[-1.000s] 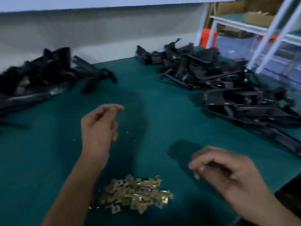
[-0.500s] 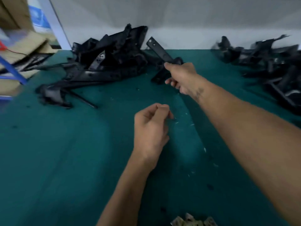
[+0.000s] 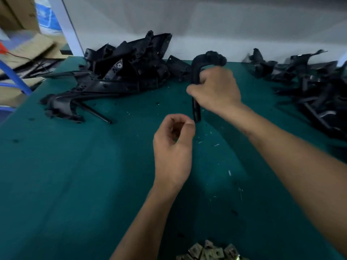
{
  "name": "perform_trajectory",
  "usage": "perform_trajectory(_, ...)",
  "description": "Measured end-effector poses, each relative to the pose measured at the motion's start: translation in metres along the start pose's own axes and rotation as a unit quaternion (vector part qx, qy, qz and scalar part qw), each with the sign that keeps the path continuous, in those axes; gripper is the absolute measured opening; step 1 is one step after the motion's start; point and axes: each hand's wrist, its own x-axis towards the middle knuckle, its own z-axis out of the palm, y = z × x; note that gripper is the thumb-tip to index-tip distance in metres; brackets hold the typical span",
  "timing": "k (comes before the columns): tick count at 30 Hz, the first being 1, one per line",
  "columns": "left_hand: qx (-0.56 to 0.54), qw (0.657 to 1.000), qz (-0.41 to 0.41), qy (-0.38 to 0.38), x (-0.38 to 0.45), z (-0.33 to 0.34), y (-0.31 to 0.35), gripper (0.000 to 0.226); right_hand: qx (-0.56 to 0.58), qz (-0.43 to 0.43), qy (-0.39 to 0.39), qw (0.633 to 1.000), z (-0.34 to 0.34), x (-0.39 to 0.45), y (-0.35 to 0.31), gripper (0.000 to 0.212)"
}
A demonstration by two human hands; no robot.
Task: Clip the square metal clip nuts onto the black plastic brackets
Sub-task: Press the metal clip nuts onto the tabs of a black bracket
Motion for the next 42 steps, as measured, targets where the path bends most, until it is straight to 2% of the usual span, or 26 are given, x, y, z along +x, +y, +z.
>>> perform_trajectory(2, 0.021, 1.000, 0.008, 0.010, -0.001, 0.004, 0.000, 0.027, -0.147, -0.060, -0.001, 0.987, -0.013, -0.027, -0.003, 0.033)
perform_trajectory(4, 0.008, 1.000, 0.006, -0.013, -0.002, 0.006, -0.001, 0.043, -0.246, -0.113, -0.003, 0.963, -0.023, -0.056, -0.006, 0.037)
perform_trajectory(7, -0.035, 0.996, 0.019, -0.079, -0.006, 0.011, -0.002, 0.034, -0.262, -0.189, -0.007, 0.946, -0.022, -0.094, -0.008, 0.023)
perform_trajectory(11, -0.072, 0.995, 0.015, -0.068, -0.008, 0.005, -0.003, 0.034, -0.106, -0.236, -0.081, 0.962, -0.029, -0.115, -0.007, 0.004)
perform_trajectory(14, -0.053, 0.998, 0.013, -0.029, -0.004, -0.001, 0.007, 0.021, 0.068, -0.218, -0.191, 0.955, -0.038, -0.125, 0.006, 0.019)
perform_trajectory(15, -0.036, 0.999, 0.024, -0.023, -0.003, -0.003, 0.011, 0.019, 0.123, -0.206, -0.181, 0.954, -0.041, -0.129, 0.012, 0.021)
perform_trajectory(17, 0.057, 0.996, 0.070, -0.022, -0.003, -0.007, 0.021, 0.031, 0.185, -0.201, -0.075, 0.959, -0.049, -0.135, 0.024, 0.026)
perform_trajectory(19, 0.218, 0.967, 0.117, -0.056, -0.001, -0.012, 0.027, 0.029, 0.137, -0.231, 0.044, 0.962, -0.059, -0.138, 0.032, 0.042)
perform_trajectory(21, 0.414, 0.892, 0.153, -0.098, -0.002, -0.018, 0.031, 0.026, 0.060, -0.277, 0.068, 0.957, -0.067, -0.137, 0.035, 0.052)
perform_trajectory(23, 0.522, 0.830, 0.174, -0.093, -0.008, -0.017, 0.031, 0.019, 0.016, -0.297, 0.068, 0.952, -0.065, -0.136, 0.036, 0.031)
perform_trajectory(24, 0.546, 0.810, 0.195, -0.086, -0.012, -0.015, 0.032, 0.014, 0.015, -0.283, 0.075, 0.956, -0.062, -0.136, 0.037, 0.024)
perform_trajectory(26, 0.566, 0.785, 0.238, -0.083, -0.021, -0.009, 0.032, 0.015, 0.064, -0.217, 0.084, 0.971, -0.052, -0.139, 0.039, 0.025)
perform_trajectory(29, 0.574, 0.774, 0.248, -0.099, -0.030, -0.007, 0.025, 0.043, 0.201, -0.099, 0.049, 0.973, -0.040, -0.150, 0.042, 0.018)
perform_trajectory(31, 0.573, 0.773, 0.248, -0.114, -0.034, -0.011, 0.017, 0.058, 0.235, -0.073, 0.014, 0.969, -0.032, -0.161, 0.047, 0.016)
perform_trajectory(34, 0.578, 0.761, 0.255, -0.146, -0.035, -0.016, 0.005, 0.063, 0.340, 0.000, -0.061, 0.939, -0.031, -0.182, 0.061, 0.017)
perform_trajectory(36, 0.569, 0.768, 0.253, -0.146, -0.032, -0.017, 0.001, 0.063, 0.401, 0.059, -0.050, 0.913, -0.045, -0.198, 0.077, 0.020)
perform_trajectory(38, 0.560, 0.773, 0.262, -0.141, -0.030, -0.015, -0.001, 0.063, 0.373, 0.046, -0.040, 0.926, -0.066, -0.218, 0.099, 0.019)
perform_trajectory(40, 0.547, 0.775, 0.281, -0.143, -0.031, -0.012, -0.003, 0.062, 0.333, -0.007, -0.113, 0.936, -0.089, -0.245, 0.117, 0.015)
perform_trajectory(42, 0.534, 0.776, 0.298, -0.154, -0.031, -0.008, -0.003, 0.063, 0.265, -0.049, -0.176, 0.947, -0.103, -0.272, 0.126, 0.022)
